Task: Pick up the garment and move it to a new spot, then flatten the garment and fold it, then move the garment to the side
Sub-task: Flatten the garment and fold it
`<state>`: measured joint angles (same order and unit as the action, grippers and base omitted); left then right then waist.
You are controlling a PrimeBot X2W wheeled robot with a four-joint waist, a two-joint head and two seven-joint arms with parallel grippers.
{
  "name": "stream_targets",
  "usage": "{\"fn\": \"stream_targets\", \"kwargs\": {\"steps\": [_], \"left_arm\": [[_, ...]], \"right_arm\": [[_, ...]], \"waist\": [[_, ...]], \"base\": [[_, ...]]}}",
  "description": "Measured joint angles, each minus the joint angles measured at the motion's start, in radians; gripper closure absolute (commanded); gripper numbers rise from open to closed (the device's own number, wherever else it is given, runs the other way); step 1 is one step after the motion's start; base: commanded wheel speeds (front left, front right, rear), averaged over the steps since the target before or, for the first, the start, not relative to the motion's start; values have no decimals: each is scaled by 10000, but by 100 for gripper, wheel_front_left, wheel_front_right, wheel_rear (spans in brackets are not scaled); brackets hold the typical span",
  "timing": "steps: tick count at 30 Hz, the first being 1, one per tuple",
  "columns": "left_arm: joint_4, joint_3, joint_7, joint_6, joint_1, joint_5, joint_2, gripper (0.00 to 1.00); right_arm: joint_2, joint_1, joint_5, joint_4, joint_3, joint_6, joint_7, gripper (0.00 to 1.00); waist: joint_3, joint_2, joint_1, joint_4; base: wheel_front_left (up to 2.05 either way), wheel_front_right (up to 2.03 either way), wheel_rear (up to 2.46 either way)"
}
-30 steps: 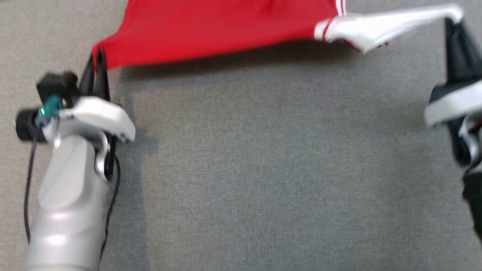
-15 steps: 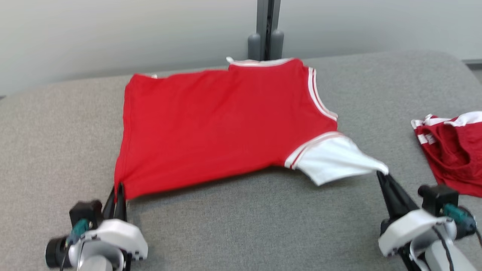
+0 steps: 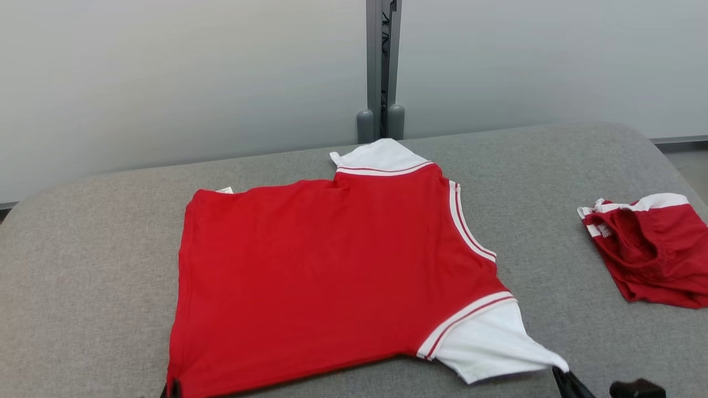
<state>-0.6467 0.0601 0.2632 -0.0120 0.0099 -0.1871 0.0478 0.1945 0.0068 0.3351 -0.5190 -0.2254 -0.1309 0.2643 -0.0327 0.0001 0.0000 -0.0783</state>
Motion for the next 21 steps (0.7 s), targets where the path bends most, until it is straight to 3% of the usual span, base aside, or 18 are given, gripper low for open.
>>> {"fn": "stream_targets", "kwargs": {"steps": [14, 21], "left_arm": [[376, -349, 0, -416, 1345, -610, -12, 100], [1639, -345, 0, -600, 1047, -483, -2, 100]], "right_arm": [[224, 1974, -92, 995, -4, -2, 0, 100], [222, 1200, -399, 2115, 558, 0, 0, 100]], "waist": [[-336, 0, 0, 124], [-41, 0, -1, 102]], "base": [[0, 0, 0], [0, 0, 0]]}}
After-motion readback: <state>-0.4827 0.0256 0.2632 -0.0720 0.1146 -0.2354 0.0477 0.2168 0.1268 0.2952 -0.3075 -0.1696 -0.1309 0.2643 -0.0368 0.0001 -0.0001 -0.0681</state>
